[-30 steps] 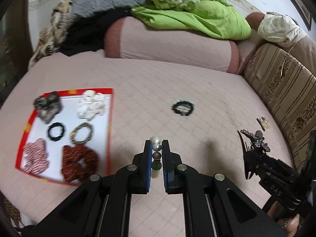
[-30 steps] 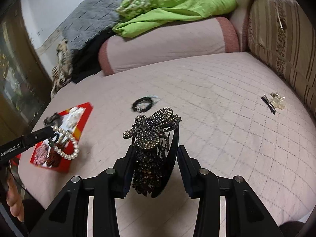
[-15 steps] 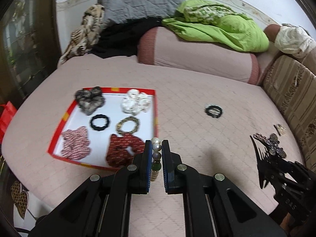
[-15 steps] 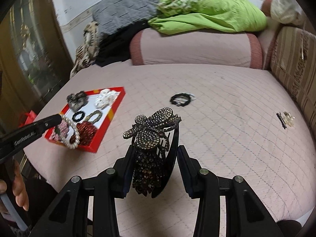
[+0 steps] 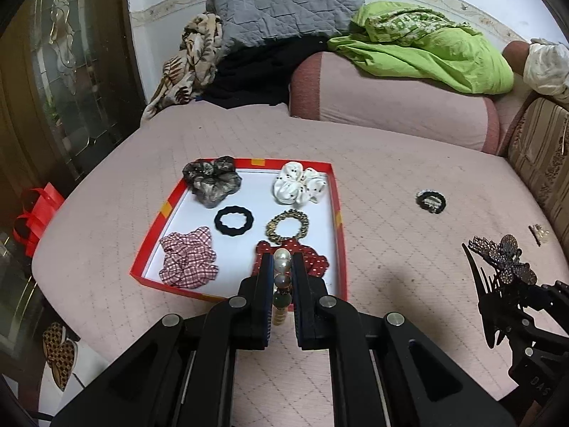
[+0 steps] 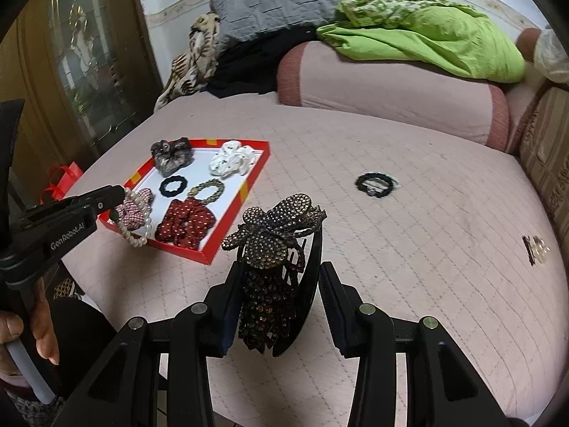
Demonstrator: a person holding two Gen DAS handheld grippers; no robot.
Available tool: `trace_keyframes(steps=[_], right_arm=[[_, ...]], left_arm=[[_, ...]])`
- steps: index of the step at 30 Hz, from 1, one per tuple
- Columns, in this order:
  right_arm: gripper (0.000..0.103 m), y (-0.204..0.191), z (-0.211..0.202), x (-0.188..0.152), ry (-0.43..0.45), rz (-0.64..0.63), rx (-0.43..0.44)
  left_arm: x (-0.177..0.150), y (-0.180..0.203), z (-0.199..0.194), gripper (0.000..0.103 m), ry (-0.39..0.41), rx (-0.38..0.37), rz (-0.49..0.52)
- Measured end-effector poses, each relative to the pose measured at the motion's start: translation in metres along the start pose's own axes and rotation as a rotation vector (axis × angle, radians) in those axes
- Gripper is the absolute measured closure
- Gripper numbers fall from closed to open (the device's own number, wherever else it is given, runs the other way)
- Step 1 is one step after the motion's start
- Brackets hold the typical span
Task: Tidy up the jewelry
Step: 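Carry butterfly clip and pearl bracelet to the tray and release both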
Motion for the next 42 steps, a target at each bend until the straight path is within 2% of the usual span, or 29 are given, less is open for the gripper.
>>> trace_keyframes(steps=[5,24,33,42], right_arm=[[0.057,-0.014,0.003,0.009,-0.01,-0.014,0.031],[0.057,-0.051,0.024,0.035,-0.019,-0.058,0.058],[0.057,-0.068,0.046,0.051,-0.037,-0.065,0.078],[0.057,-0.094,0.073,0.077,-0.048,-0.069,0.099]], left_arm=[[-0.002,-0.008,0.004,0.094,-0.011,0.004,-0.013],[-0.001,-0.037,0.029,0.094,-0.044,0.015,-0.053],[0.034,-0.058,0.056,0.094,-0.033,0.015,-0.046],[0.074,-0.112,0.094,0.094,-0.042,-0.025,-0.166]])
Point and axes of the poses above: each gripper's, at about its wrist camera, not at the fingertips, and z roughly the way its jaws point, y to its right, x to its top, the point moved 8 cm from there along z, roughly the way its jaws point, and after that the axes turned 13 degrees about -x, right-handed, at the moved point
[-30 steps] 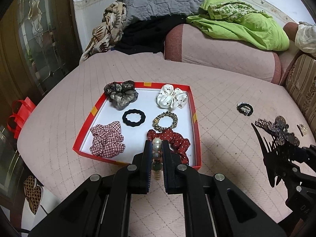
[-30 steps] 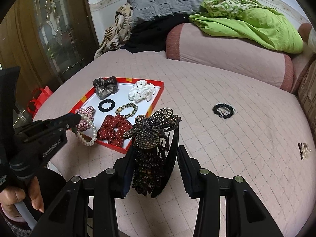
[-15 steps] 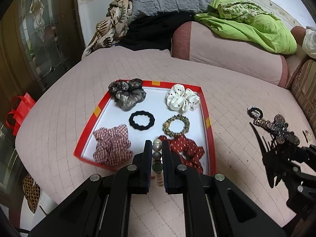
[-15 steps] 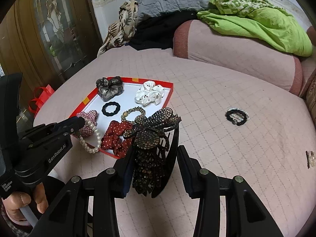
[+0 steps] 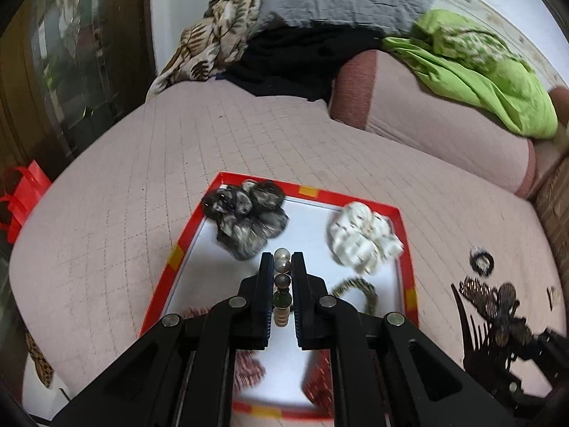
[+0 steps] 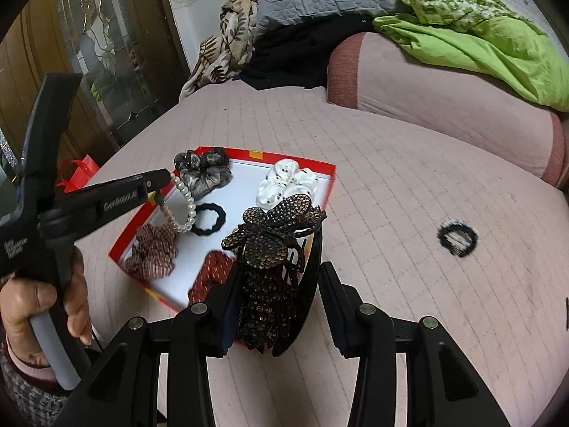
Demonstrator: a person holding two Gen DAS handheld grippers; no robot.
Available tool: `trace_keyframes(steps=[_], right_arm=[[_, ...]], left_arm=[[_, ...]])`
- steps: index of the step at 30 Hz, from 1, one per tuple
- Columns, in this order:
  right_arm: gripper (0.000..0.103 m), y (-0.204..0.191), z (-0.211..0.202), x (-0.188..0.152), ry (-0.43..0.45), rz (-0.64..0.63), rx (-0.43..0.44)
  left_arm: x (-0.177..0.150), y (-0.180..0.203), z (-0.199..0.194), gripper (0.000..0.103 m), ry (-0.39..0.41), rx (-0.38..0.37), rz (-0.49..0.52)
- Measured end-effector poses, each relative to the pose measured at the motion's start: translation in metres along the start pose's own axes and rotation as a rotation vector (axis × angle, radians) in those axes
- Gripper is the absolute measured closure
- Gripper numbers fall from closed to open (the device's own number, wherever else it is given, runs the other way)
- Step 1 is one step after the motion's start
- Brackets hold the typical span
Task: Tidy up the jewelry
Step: 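Carry butterfly clip and pearl bracelet to the tray and release both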
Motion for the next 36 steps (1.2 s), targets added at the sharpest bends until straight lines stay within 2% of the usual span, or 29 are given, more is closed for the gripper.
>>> trace_keyframes(steps=[7,12,19,25,36], right_arm=[[0.057,-0.033,0.037,0.019,-0.041,-0.013,0.041],[0.057,-0.056,0.057,0.021,-0.073,-0.028,0.075],[0.057,-0.076,0.087,0.03,-0.087,-0.042,0.058],[0.057,-0.084,0.106,0.039,-0.095,-0.063,0.038],[0.057,-0.095,0.134,0.043,-0.133,-0.062,0.039]], left_arm=[[0.006,-0.044,0.022,0.094,-0.022,-0.065,-0.137],[-0.001,-0.06,0.026,0.094,-0.044,-0.096,-0.181],[0.001,-0.089,0.031,0.094,-0.03,-0.086,-0.241],[0.0,-0.106,0.042,0.094,-0.035,-0.028,-0.256],[0.003,-0.104,0.038,0.094,-0.002,0.018,-0.208]])
Point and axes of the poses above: each gripper's, at about its wrist camera, not at the fingertips, and z roughly the way its jaws point, y to its right, x to its top, the point moved 8 cm from there along z, roughly the way its jaws point, and after that the axes turned 13 degrees about -x, right-handed, at the moved point
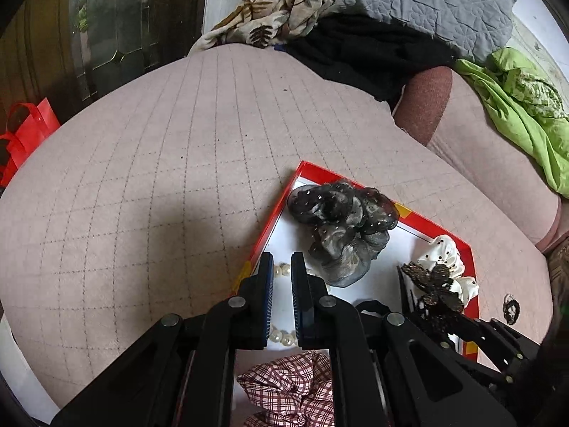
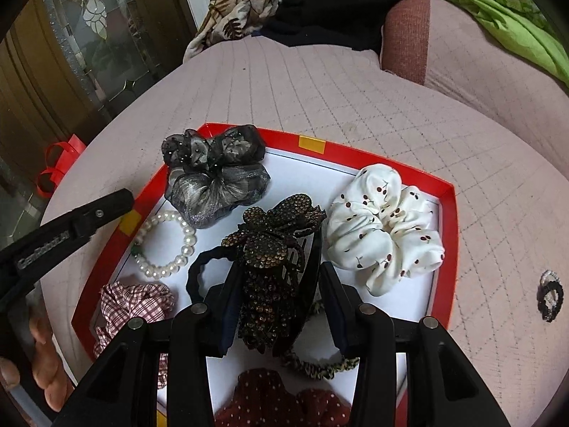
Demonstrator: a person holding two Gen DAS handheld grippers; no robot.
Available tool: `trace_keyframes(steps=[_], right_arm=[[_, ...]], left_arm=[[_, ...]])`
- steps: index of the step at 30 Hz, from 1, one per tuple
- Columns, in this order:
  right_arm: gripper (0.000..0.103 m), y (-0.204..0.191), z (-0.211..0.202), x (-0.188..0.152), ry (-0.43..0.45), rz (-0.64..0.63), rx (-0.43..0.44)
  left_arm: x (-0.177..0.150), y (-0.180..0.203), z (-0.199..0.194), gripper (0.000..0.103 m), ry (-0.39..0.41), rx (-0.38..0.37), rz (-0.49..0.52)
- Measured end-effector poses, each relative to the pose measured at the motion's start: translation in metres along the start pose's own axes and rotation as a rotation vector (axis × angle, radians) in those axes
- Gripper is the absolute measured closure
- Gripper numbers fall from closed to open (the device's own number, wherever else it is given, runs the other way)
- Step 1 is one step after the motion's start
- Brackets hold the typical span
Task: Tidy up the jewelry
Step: 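Carry butterfly clip and pearl bracelet to the tray and release both, then move both tools back toward the black hair tie and pale bead bracelet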
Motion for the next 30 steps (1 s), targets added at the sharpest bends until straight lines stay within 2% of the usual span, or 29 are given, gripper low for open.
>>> trace_keyframes(steps=[2,6,11,15,22,30], right_arm=[[0.055,0.001,0.002,0.0,-0.007,0.007,0.007],[0.051,0.001,0.002,-0.001,-0.013,0.028,0.035],[0.048,0.0,-0.01,-0.001,0.011,0.011,0.039],[0.041,0.002,-0.026,0.0,0.048,0.008,0.036],[0.039,0.015,-0.049,-0.005,0.082,0.012,0.031],[0.039,0.049,-0.077,-0.022,0.108,0.073,0.018]], left_arm=[[0.001,0.001,-0.001,0.092,0.005,-0.006,0.002],[0.001,0.001,-0.005,0.069,0.021,-0.002,0.001],[0.003,0.008,-0.01,0.068,0.038,0.011,0.026],[0.001,0.013,-0.012,0.067,0.041,0.029,0.047],[-0.004,0.024,-0.018,0.066,0.055,0.057,0.091],[-0.008,0.039,-0.023,0.062,0.068,0.088,0.147]])
Point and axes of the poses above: each gripper's, at about its wrist camera, not at the fingertips, and z roughly the way its jaws point, y to its right, x to its top, the point moved 8 cm from there along z, roughly the way its jaws point, and after that the axes turned 13 degrees about -x, right-handed, at the moved point
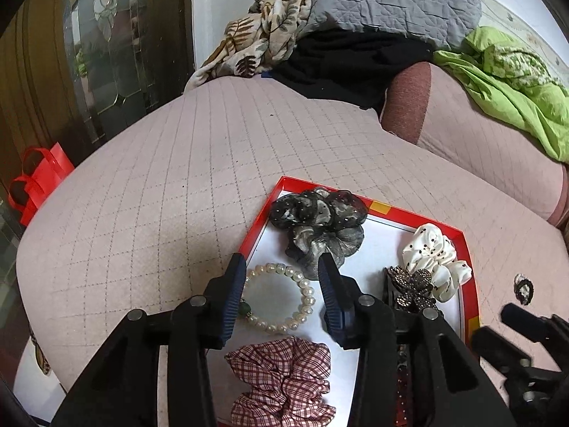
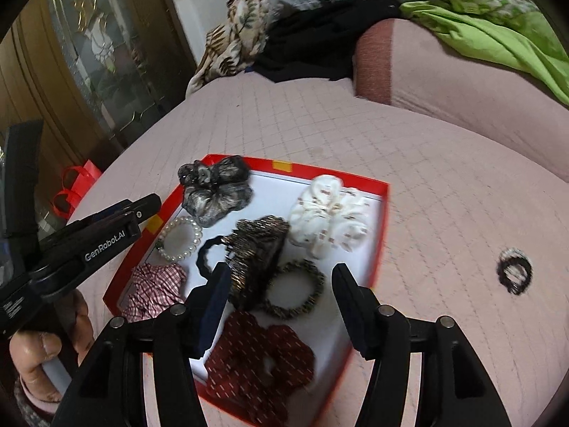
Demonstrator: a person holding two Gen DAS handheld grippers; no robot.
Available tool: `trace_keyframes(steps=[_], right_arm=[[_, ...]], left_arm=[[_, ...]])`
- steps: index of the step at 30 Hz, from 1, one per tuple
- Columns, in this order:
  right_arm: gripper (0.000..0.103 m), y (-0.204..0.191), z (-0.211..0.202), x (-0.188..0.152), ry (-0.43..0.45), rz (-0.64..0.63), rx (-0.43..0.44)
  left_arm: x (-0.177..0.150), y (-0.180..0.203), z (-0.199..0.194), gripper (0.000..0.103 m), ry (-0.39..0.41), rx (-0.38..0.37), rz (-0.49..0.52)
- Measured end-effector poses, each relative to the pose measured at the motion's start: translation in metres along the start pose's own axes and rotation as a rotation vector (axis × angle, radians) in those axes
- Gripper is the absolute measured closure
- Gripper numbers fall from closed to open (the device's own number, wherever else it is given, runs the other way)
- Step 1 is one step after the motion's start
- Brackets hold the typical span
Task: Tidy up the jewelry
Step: 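Move both tools back toward the black hair tie and pale bead bracelet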
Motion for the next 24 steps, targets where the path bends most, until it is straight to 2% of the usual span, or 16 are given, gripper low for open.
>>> trace_keyframes(steps=[5,10,15,17,20,24], right_arm=[[0.039,0.041,-0.02,-0.016,0.009,0.056,-0.025],[0.039,0.109,-0.037,-0.048,-0.015,0.131,-0.098],[0.039,0.186,-0.054,-0.085,-0.042,0.235,-0.189],[0.039,0.213,-0.061,-0.096,-0.041,0.272,-0.224],[0.039,0.244,-0.066,-0.106,-0.034,0.306,-0.264],[0.039,0.264,-0.06,-0.107,-0.026,0.324,-0.279]], left_arm=[[-0.003,0.015,-0.006,0.061,0.002,0.003,0.038],[-0.01,0.042,-0.019,0.061,0.016,-0.029,0.085],[-0.026,0.088,-0.034,0.061,0.005,-0.123,0.133],[-0.038,0.112,-0.037,0.061,-0.037,-0.185,0.138],[-0.054,0.144,-0.041,0.061,-0.083,-0.268,0.149],[-0.072,0.188,-0.046,0.061,-0.112,-0.304,0.22]])
Point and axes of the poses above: each gripper's, at about its wrist camera, not at the fingertips, and z roughly the way its jaws point, y to its right, x to its top, the point moved 8 cm from there along z, roughly the way its jaws point, and after that the axes turned 13 degrees about -x, right-handed, at the moved point
